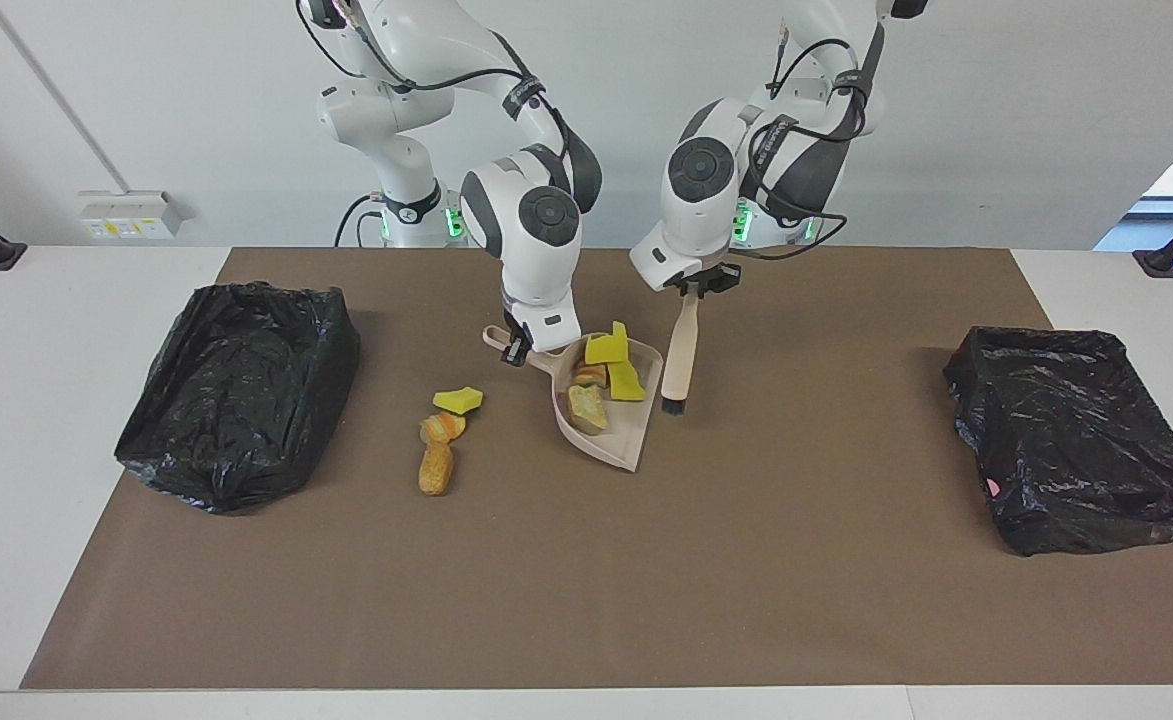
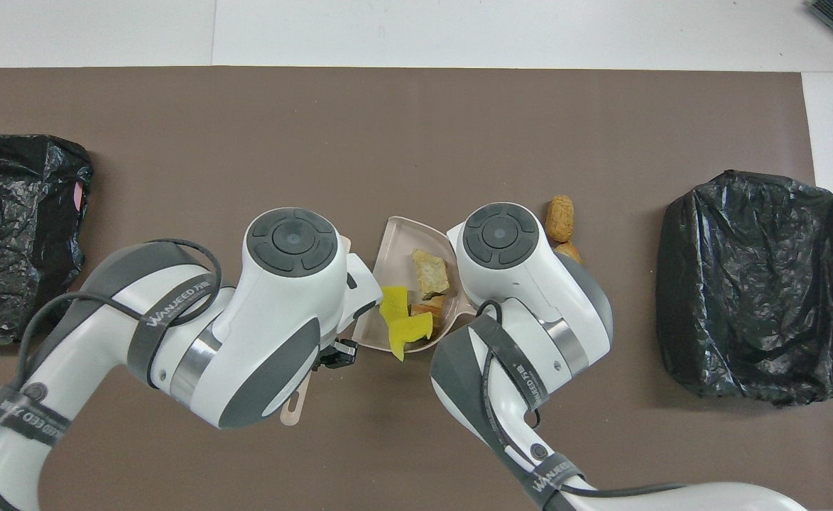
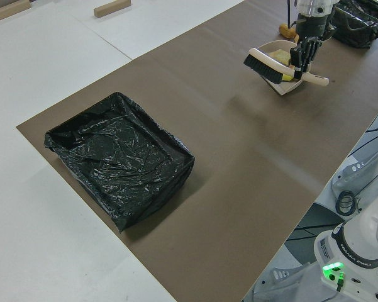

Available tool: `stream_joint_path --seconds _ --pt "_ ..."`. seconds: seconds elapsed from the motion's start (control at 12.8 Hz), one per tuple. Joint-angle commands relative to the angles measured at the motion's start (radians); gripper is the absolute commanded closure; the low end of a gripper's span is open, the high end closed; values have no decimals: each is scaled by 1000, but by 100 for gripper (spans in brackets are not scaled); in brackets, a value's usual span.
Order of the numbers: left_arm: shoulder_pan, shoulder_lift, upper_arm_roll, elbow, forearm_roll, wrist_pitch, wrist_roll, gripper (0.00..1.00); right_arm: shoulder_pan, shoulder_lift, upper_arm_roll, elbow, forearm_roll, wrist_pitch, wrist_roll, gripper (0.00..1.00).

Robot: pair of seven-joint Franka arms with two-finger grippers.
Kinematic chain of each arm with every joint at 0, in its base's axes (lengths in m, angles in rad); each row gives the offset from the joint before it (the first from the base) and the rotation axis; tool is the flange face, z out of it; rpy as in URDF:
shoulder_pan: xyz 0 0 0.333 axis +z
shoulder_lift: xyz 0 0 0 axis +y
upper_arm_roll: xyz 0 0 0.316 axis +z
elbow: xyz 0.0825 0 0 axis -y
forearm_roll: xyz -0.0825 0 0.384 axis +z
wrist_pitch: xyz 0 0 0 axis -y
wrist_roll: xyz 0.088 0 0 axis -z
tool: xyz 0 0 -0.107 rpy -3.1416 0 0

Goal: Sweep and dump trash in bin
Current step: 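Sweep the far yellow sponge into the dustpan with the left gripper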

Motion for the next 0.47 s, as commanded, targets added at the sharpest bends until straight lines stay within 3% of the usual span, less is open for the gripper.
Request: stream_joint_path --seconds 0.0,0.39 --pt "1 -96 22 -111 -116 33 -23 100 -43 -39 7 12 41 -39 -15 100" --pt "-57 -308 35 -404 -304 256 -17 100 -132 -108 7 35 60 -87 -40 100"
